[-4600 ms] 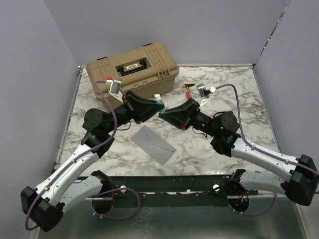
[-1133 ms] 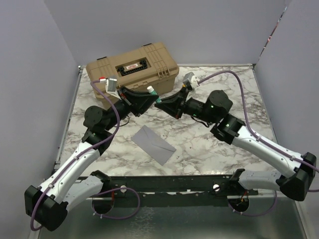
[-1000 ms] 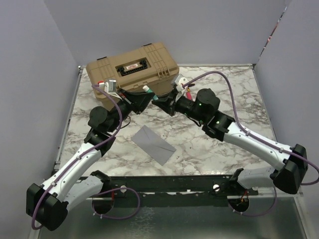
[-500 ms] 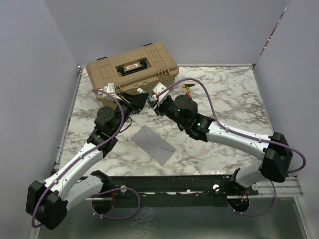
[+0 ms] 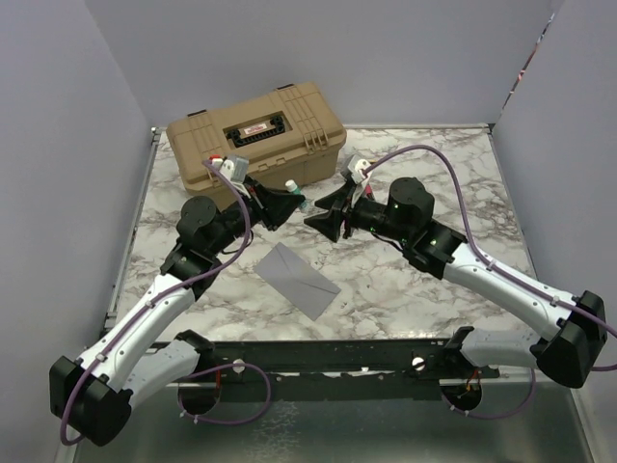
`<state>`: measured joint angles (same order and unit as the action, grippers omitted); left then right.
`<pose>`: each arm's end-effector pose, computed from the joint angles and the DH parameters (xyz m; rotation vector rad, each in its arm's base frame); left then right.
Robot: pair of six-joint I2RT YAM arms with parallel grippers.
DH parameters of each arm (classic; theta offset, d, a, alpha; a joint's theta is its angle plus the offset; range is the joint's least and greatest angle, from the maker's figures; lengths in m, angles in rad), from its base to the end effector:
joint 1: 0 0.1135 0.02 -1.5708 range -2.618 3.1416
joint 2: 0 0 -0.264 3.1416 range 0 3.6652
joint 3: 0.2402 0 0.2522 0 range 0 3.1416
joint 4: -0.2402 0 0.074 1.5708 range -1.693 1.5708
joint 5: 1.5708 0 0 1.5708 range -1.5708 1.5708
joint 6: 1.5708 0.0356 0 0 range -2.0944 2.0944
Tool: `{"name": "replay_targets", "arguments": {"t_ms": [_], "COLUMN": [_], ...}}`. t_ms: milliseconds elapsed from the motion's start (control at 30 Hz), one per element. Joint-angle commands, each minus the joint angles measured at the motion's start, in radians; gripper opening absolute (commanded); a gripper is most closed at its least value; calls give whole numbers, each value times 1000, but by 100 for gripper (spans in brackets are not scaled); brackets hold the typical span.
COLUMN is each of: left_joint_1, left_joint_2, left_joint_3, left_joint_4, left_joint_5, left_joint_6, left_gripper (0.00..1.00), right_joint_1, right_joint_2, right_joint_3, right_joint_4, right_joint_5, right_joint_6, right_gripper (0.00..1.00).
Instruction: Place the letter into the envelope and seal it
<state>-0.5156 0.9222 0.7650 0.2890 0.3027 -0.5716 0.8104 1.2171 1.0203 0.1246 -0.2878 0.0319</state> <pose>0.1852 -0.1172 0.3590 0.2219 1.5265 -1.0954 0.1914 0.2159 0.3643 -0.8567 1.4852 0.8709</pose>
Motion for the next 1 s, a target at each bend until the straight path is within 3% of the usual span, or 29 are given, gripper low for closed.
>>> {"name": "replay_targets", "arguments": {"t_ms": [0,300,700,867,967], "left_joint_1": [5,5,5,5,5], "left_joint_2": [1,7,-8,-12,-13], "left_joint_3": [26,18,10,-28,-63], "left_joint_4": [11,66,115,165,237], "left_joint_5": [227,349,363,314,304], "left_joint_6": [59,32,-34,-96,-136], "left_gripper": [0,0,1,28,33], "right_joint_1": [6,4,4,4,4], "right_joint_2": [-10,15,17,5,15], "right_joint_3": [-31,-30,-60,-90,-99], "right_joint_4": [0,61,211,372,467], "right_joint_5": [-199,-229,-199,-293,-345], "right_joint_6": [89,128,239,352,425], "right_gripper": [54,47,5,1,1]}}
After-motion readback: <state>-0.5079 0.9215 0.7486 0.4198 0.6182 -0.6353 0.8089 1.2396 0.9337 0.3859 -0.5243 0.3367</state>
